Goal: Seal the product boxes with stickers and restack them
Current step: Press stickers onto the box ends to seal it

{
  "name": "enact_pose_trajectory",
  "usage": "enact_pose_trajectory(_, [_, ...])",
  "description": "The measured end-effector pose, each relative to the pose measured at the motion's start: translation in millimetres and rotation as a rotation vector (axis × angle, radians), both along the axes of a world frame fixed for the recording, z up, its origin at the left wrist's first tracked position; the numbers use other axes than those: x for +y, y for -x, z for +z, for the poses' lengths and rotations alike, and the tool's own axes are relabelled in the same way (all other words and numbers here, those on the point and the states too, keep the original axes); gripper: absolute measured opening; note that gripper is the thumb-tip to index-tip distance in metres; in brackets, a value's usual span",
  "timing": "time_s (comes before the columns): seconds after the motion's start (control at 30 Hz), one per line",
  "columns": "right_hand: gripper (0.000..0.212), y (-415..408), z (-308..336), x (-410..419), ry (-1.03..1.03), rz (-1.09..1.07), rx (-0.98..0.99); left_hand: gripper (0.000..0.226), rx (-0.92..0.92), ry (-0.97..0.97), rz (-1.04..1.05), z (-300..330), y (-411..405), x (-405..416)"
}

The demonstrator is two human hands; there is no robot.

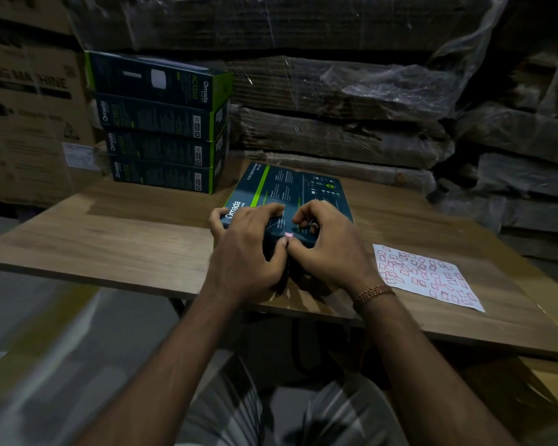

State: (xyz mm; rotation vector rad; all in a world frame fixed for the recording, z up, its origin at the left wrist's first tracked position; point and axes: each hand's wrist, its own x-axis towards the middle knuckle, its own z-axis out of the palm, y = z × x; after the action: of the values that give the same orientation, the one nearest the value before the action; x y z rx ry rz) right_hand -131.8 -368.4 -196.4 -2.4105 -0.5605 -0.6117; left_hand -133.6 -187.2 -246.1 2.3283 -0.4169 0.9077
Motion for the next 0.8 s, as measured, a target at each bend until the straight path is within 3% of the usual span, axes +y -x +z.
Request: enact_pose_trajectory(0.8, [0.029, -4.3, -3.4, -3.1, -0.023, 0.038, -0.029, 0.057, 0.014, 0.010, -0.017, 2.1, 1.8, 0.3])
